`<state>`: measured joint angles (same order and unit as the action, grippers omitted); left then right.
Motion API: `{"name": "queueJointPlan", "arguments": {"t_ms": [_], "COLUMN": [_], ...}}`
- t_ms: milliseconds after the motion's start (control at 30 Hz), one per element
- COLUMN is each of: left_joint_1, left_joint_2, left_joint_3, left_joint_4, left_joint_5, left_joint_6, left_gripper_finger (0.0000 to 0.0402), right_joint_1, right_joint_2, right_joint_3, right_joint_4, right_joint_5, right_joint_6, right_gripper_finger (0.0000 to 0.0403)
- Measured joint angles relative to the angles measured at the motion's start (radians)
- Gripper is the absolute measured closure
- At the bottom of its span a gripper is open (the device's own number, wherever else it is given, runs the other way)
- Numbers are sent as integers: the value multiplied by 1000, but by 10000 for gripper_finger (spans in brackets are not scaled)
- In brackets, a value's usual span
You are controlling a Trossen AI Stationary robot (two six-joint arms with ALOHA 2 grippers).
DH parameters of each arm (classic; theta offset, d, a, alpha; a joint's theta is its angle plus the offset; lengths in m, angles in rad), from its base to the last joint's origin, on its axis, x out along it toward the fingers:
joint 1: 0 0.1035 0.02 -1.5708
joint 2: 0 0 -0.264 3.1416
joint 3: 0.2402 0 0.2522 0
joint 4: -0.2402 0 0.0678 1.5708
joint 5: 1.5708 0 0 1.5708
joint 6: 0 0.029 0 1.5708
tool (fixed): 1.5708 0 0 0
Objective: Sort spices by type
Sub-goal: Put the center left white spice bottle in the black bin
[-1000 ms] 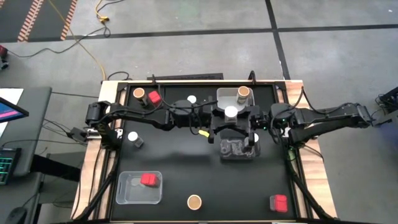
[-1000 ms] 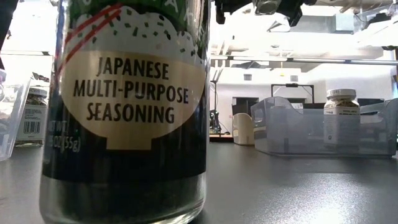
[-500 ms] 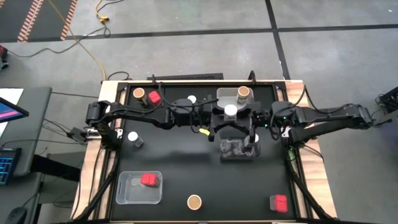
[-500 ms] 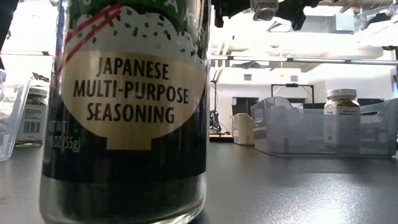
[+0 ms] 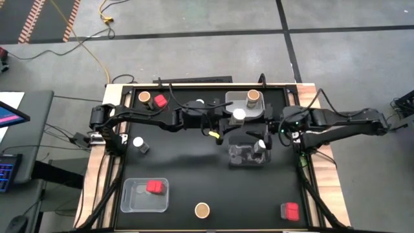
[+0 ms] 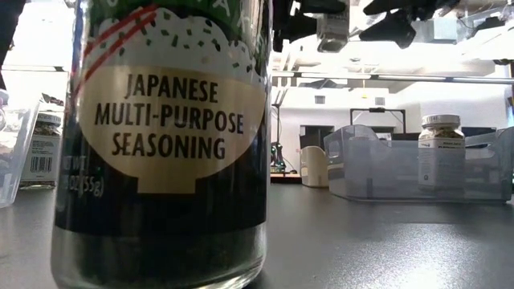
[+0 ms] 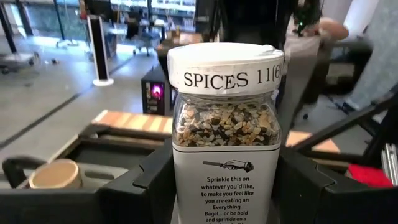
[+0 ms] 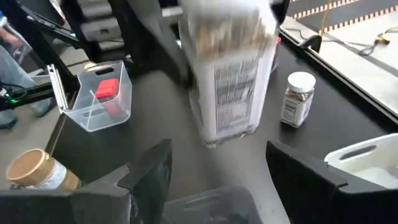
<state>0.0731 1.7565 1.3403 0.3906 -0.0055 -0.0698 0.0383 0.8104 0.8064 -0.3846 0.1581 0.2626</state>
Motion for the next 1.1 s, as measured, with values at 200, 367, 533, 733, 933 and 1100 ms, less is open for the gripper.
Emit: {"name": "queueJointPlan", "arguments": {"t_ms": [200, 367, 533, 733, 933, 1100], "left_joint_1": [-3, -15, -23, -24, -24, -24], "left_joint_2": [0, 0, 0, -1, 0, 0], "left_joint_3": [0, 0, 0, 0, 0, 0], "left_joint_4": [-39, -42, -43, -43, -57, -95], "left_joint_5": [3, 3, 5, 4, 4, 4], "left_joint_6": [-1, 28, 43, 42, 42, 47], "left_gripper_finger": [200, 200, 200, 200, 200, 200], "right_joint_1": [-3, -31, -79, -115, -121, -119], "right_joint_2": [20, 131, 303, 469, 589, 643], "right_joint_3": [169, 367, 574, 797, 925, 980], "right_joint_4": [-170, -332, -518, -642, -776, -841], "right_joint_5": [-2, -4, -4, -106, -137, -137], "right_joint_6": [-84, -193, -296, -372, -403, -406], "right_gripper_finger": [117, 117, 117, 117, 117, 117]}}
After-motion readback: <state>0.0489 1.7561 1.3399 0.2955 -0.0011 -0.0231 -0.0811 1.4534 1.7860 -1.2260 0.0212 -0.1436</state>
